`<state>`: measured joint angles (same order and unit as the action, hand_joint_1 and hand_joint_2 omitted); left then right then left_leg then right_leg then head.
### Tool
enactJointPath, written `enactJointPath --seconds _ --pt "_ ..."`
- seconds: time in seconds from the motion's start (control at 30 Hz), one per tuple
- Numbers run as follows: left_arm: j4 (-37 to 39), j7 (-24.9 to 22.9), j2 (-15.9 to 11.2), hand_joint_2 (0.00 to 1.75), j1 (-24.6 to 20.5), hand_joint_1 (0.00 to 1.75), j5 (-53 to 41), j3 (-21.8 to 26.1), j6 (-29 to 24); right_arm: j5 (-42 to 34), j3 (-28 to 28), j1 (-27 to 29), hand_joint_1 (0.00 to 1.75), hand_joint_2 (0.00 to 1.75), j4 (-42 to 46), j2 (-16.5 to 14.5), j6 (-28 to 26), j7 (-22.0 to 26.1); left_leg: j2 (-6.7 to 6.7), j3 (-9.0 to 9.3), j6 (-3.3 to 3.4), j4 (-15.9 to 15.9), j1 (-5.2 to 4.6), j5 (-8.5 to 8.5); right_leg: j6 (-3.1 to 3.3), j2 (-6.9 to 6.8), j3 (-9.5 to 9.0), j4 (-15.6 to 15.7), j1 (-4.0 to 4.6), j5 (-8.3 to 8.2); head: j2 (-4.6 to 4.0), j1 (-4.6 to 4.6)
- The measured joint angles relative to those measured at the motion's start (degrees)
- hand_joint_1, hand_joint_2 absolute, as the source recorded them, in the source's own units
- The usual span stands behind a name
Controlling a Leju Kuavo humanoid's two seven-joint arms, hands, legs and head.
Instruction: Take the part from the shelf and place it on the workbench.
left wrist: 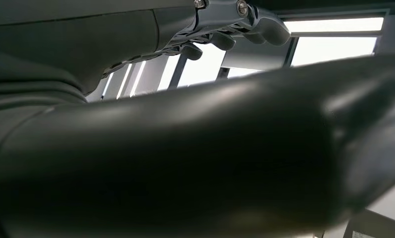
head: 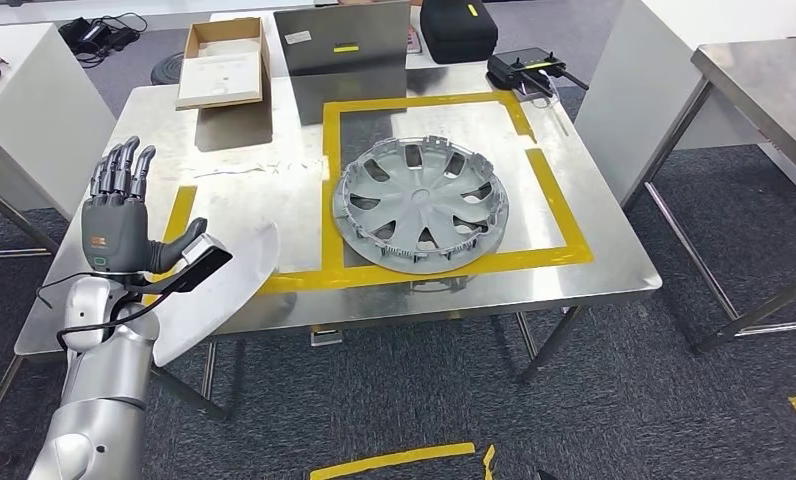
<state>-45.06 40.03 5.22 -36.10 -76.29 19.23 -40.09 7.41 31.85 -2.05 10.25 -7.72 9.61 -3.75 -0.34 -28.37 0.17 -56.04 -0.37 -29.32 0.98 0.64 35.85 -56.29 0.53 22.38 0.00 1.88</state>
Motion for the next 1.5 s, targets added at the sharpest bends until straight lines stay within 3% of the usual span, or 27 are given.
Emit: enactJointPath --seconds 0.13,0.17,0.27,0.3,0.33,0.37,0.43,0.5,0.63,0.7,0.77,0.8,0.83,0.87,0.93,1.0,1.1,1.13,1.2,1.27,1.3,1.33,1.37,1.43,1.5 --pt "-0.46 0.02 0.27 0.00 -0.01 0.00 0.30 -0.02 -0.01 0.00 0.00 -0.04 0.00 0.00 0.00 0.06 -0.01 -0.03 0.19 0.50 0.74 0.70 0.51 0.65 -0.95 -0.05 0.60 -1.21 -0.08 0.76 0.00 0.15" --pt "-0.58 0.02 0.37 0.00 -0.01 0.00 0.30 -0.01 -0.02 0.00 0.00 -0.05 0.00 0.00 0.00 0.08 -0.01 -0.03 0.33 0.67 0.90 0.92 0.78 0.89 -1.34 -0.10 1.69 -3.52 -0.18 2.11 0.00 0.27" --pt "-0.68 -0.04 0.60 0.00 0.18 0.00 -0.67 0.00 -0.03 0.00 0.00 -0.01 0.00 0.00 0.00 0.10 -0.02 -0.04 0.56 0.58 0.96 0.75 0.99 1.04 -2.40 -0.24 7.05 -14.95 -1.03 7.21 0.00 0.48" --pt "-0.69 -0.16 0.69 0.00 0.28 0.00 -1.65 0.00 -0.03 -0.01 0.00 0.00 0.00 0.00 0.00 0.11 0.02 -0.04 0.56 0.54 0.84 0.63 1.10 0.96 -2.69 -0.28 8.04 -16.97 -1.30 7.45 0.00 0.48" --pt "-0.71 -0.34 0.76 0.00 0.34 0.00 -2.78 0.00 -0.03 -0.01 0.00 0.00 0.00 0.00 0.00 0.14 0.15 -0.01 0.55 0.52 0.64 0.48 1.29 0.83 -2.94 -0.33 7.90 -16.71 -1.54 6.54 0.00 0.48" --pt "-0.73 -0.51 0.81 0.00 0.33 0.00 -3.70 0.02 -0.04 0.02 0.00 -0.02 0.00 0.00 0.00 0.16 0.32 0.07 0.53 0.53 0.33 0.27 1.55 0.63 -3.19 -0.38 6.56 -14.08 -1.77 4.70 0.00 0.47" --pt "-0.73 -0.62 0.90 0.00 0.02 0.00 -4.50 0.15 -0.03 0.24 0.00 -0.09 0.00 0.00 0.00 0.21 0.62 0.33 0.50 0.35 -0.50 -0.28 1.98 0.09 -3.53 -0.51 2.31 -6.17 -1.99 1.49 0.00 0.50" --pt "-0.80 -0.44 0.85 0.00 -0.37 0.00 -4.55 0.61 -0.04 0.75 -0.01 -0.12 0.00 0.00 0.00 0.23 0.53 0.92 0.45 0.04 -1.32 -0.58 2.06 -0.17 -3.03 -0.40 0.02 -2.07 -1.79 0.78 0.00 0.49" --pt "-1.18 -0.13 -0.05 0.00 -0.24 0.00 -2.55 1.23 -0.09 1.87 -0.12 -0.10 0.00 0.00 0.00 0.32 -0.30 2.65 0.39 0.04 -2.75 -0.58 2.28 -0.64 -0.54 -0.27 -0.21 -0.63 -1.47 0.69 0.00 0.45" --pt "-1.35 -0.10 -0.84 0.00 -0.11 0.00 -1.21 1.31 -0.09 2.31 -0.23 -0.12 0.00 0.00 0.00 0.32 -0.73 3.23 0.38 -2.12 -2.97 -5.46 2.28 -4.00 0.29 -0.35 -0.15 0.00 -1.54 0.16 0.00 0.44" --pt "-1.37 -0.08 -1.43 0.00 0.17 0.00 -0.63 1.42 -0.09 2.59 -0.31 -0.14 0.00 0.00 0.00 0.31 -1.25 3.34 0.36 -5.67 -3.05 -13.56 2.15 -7.87 0.63 -0.41 0.30 0.09 -1.40 -0.25 0.00 0.45" --pt "-1.37 -0.06 -1.62 0.00 0.41 0.00 -0.56 1.45 -0.09 2.67 -0.34 -0.14 0.00 0.00 0.00 0.31 -1.58 3.26 0.37 -6.74 -3.07 -16.13 2.13 -8.52 0.65 -0.44 0.57 0.09 -1.35 -0.49 0.00 0.45" --pt "-1.36 -0.04 -1.75 0.00 0.59 0.00 -0.53 1.46 -0.09 2.72 -0.37 -0.15 0.00 0.00 0.00 0.31 -1.94 3.13 0.37 -6.80 -3.05 -16.56 2.13 -7.99 0.58 -0.45 0.87 0.07 -1.33 -0.76 0.00 0.45" --pt "-1.36 -0.02 -1.87 0.00 0.66 0.00 -0.52 1.46 -0.09 2.74 -0.39 -0.16 0.00 0.00 0.00 0.29 -2.24 2.97 0.38 -5.71 -3.04 -14.63 2.16 -6.45 0.41 -0.45 1.18 0.01 -1.37 -1.05 0.00 0.45" --pt "-1.35 -0.01 -2.04 0.00 0.48 0.00 -0.54 1.46 -0.09 2.68 -0.39 -0.20 0.00 0.00 0.00 0.23 -2.59 2.78 0.35 -1.24 -3.10 -6.52 2.23 -2.99 -0.21 -0.38 1.83 -0.29 -1.45 -1.64 0.00 0.43" --pt "-1.32 -0.01 -2.12 0.00 0.21 0.00 -0.84 1.46 -0.09 2.59 -0.38 -0.25 0.00 0.00 0.00 0.19 -2.78 2.69 -0.04 1.14 -2.74 -1.56 2.08 -1.33 -1.07 -0.23 2.34 -0.57 -1.37 -2.36 0.00 0.45" --pt "-1.31 0.01 -2.09 0.00 -0.07 0.00 -2.23 1.46 -0.09 2.38 -0.37 -0.19 0.00 0.00 0.00 0.19 -2.92 2.66 -0.35 -0.26 -1.27 -1.65 1.80 -0.68 -2.26 -0.10 2.92 -0.39 -1.50 -3.53 0.00 0.44" --pt "-1.32 0.03 -2.07 0.00 -0.18 0.00 -2.69 1.46 -0.09 2.28 -0.37 -0.13 0.00 0.00 0.00 0.19 -2.92 2.67 -0.27 -0.75 -0.69 -1.78 1.78 -0.16 -2.56 -0.16 3.32 -0.78 -1.63 -2.93 0.00 0.47" --pt "-1.33 0.04 -2.02 0.00 -0.60 0.00 -3.14 1.46 -0.09 2.11 -0.37 -0.10 0.00 0.00 0.00 0.18 -2.91 2.72 -0.08 -2.01 0.24 -1.77 1.76 1.11 -2.98 -0.34 5.07 -5.06 -1.74 1.45 0.00 0.56" --pt "-1.33 0.01 -2.02 0.00 -0.97 0.00 -3.26 1.46 -0.09 2.05 -0.37 -0.23 0.00 0.00 0.00 0.16 -2.86 2.81 -0.04 -3.55 0.61 -1.85 1.49 2.33 -3.13 -0.44 7.51 -13.30 -1.62 7.19 0.00 0.65" --pt "-1.32 0.01 -2.03 0.00 -1.07 0.00 -3.30 1.46 -0.09 2.08 -0.37 -0.28 0.00 0.00 0.00 0.15 -2.81 2.86 0.00 -4.33 0.71 -1.90 1.30 2.89 -3.04 -0.43 8.12 -16.72 -1.50 8.67 0.00 0.67" --pt "-1.31 0.01 -2.06 0.00 -1.12 0.00 -3.34 1.46 -0.09 2.12 -0.37 -0.30 0.00 0.00 0.00 0.15 -2.73 2.92 0.04 -5.05 0.76 -1.95 1.09 3.42 -2.82 -0.43 7.77 -18.33 -1.35 8.96 0.00 0.66" --pt "-1.30 0.01 -2.09 0.00 -1.16 0.00 -3.41 1.46 -0.09 2.21 -0.37 -0.31 0.00 0.00 0.00 0.15 -2.65 2.97 0.07 -5.69 0.79 -1.98 0.87 3.90 -2.44 -0.42 6.23 -17.63 -1.13 8.28 0.00 0.66" --pt "-1.31 0.01 -2.19 0.00 -1.34 0.00 -3.62 1.46 -0.09 2.41 -0.37 -0.39 0.00 0.00 0.01 0.17 -2.50 3.04 0.12 -6.61 0.78 -2.01 0.57 4.73 -1.00 -0.37 0.19 -10.05 -0.42 6.37 0.00 0.63" --pt "-1.30 0.01 -2.40 0.00 -1.64 0.00 -3.83 1.47 -0.09 2.51 -0.37 -0.62 0.00 0.00 0.02 0.20 -2.45 3.08 0.29 -7.02 0.41 -1.88 0.55 5.47 0.22 -0.50 -4.72 -2.75 0.33 5.86 0.00 0.62"
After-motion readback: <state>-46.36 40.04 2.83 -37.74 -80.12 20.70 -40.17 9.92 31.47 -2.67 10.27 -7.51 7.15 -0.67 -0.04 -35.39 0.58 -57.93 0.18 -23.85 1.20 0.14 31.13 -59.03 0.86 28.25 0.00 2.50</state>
